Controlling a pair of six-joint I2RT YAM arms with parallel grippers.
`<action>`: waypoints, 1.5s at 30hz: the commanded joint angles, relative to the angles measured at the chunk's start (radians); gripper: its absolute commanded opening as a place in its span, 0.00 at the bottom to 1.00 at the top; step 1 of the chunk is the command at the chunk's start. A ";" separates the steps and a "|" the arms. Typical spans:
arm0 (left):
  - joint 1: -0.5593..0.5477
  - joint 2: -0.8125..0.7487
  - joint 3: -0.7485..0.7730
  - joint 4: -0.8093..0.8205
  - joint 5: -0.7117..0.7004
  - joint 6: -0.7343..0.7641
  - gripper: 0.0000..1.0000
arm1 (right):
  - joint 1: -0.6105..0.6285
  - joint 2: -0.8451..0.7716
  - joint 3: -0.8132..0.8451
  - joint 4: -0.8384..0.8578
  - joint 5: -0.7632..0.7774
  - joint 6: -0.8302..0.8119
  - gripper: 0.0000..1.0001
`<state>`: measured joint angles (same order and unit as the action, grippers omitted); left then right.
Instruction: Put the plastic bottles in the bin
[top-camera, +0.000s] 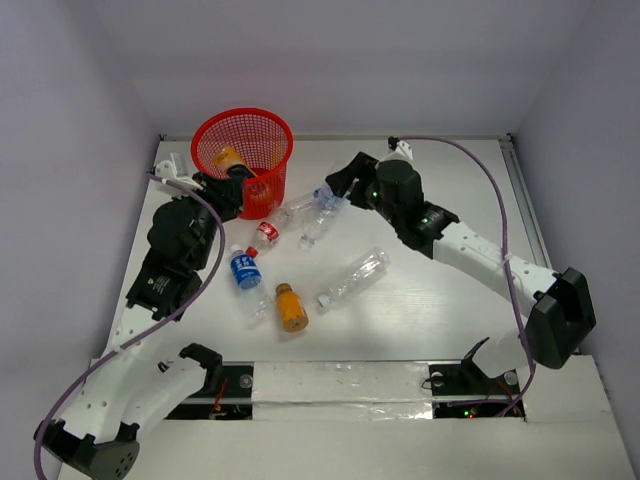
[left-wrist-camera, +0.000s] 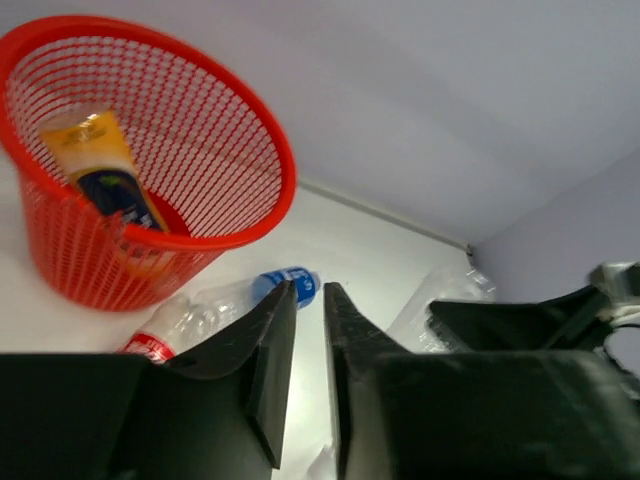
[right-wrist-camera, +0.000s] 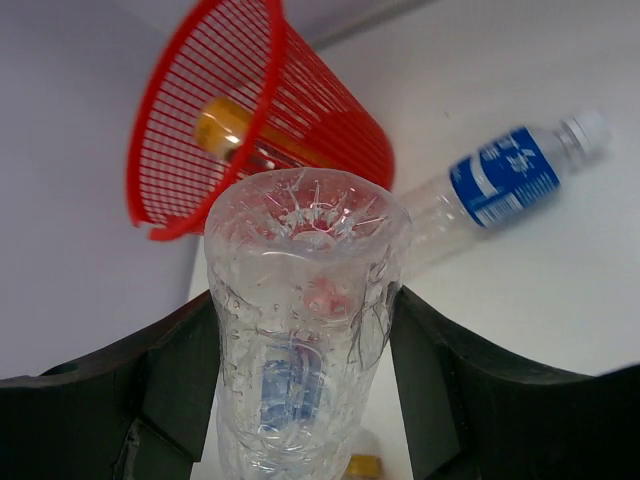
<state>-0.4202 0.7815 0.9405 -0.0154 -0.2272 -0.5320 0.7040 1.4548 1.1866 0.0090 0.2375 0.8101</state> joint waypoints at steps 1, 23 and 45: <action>-0.006 -0.041 0.101 -0.186 -0.095 -0.131 0.19 | 0.012 0.012 0.176 0.088 -0.015 -0.110 0.54; -0.006 -0.327 -0.382 -0.247 0.025 -0.296 0.31 | 0.012 0.866 1.374 0.042 0.020 -0.568 0.55; -0.006 -0.222 -0.451 -0.408 -0.087 -0.490 0.96 | 0.042 0.886 1.306 0.025 -0.268 -0.799 1.00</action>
<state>-0.4244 0.5404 0.5121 -0.4404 -0.2573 -0.9878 0.7403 2.3962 2.4546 0.0315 0.0406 0.0433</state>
